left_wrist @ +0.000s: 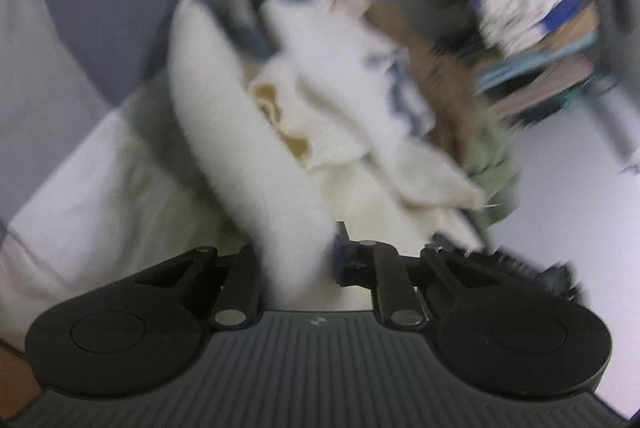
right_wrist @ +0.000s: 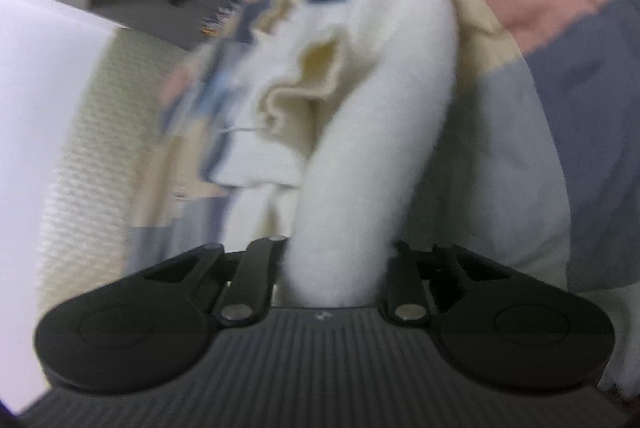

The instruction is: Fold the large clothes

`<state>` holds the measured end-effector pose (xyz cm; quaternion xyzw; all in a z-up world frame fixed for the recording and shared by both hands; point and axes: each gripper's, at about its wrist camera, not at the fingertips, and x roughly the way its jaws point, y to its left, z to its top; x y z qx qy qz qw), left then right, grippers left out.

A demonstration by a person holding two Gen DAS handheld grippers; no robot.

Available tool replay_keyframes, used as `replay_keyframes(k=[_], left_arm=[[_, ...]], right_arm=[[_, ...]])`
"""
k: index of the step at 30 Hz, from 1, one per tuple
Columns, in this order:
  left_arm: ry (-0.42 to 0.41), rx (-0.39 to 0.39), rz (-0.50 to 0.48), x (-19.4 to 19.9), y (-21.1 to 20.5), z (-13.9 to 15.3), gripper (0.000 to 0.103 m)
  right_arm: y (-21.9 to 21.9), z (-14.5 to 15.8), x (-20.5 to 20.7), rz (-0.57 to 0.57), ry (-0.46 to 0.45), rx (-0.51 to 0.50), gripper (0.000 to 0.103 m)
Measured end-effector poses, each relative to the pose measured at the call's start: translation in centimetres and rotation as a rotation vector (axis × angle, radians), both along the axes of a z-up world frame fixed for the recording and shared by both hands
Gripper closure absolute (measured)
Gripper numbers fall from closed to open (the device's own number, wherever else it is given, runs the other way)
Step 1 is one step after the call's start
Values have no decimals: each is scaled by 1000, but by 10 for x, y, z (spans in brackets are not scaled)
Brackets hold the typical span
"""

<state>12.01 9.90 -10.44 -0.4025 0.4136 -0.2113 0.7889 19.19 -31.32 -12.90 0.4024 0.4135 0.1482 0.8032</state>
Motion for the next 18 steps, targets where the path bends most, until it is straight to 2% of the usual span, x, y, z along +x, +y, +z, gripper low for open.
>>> replay_keyframes(k=[4, 7, 11, 14, 18], left_arm=[[-85, -152, 64, -20, 29, 26, 89], [-147, -244, 59, -36, 45, 49, 89], [-251, -282, 22, -67, 52, 90, 89], [-307, -294, -13, -103, 58, 117, 89], [-353, -286, -37, -148, 59, 137, 89]], right_arm=[[-16, 37, -14, 22, -118, 61, 85], [-29, 67, -29, 48, -188, 85, 85], [-20, 111, -57, 141, -282, 52, 85], [-20, 138, -87, 177, -319, 48, 84], [-24, 161, -129, 186, -357, 42, 84]])
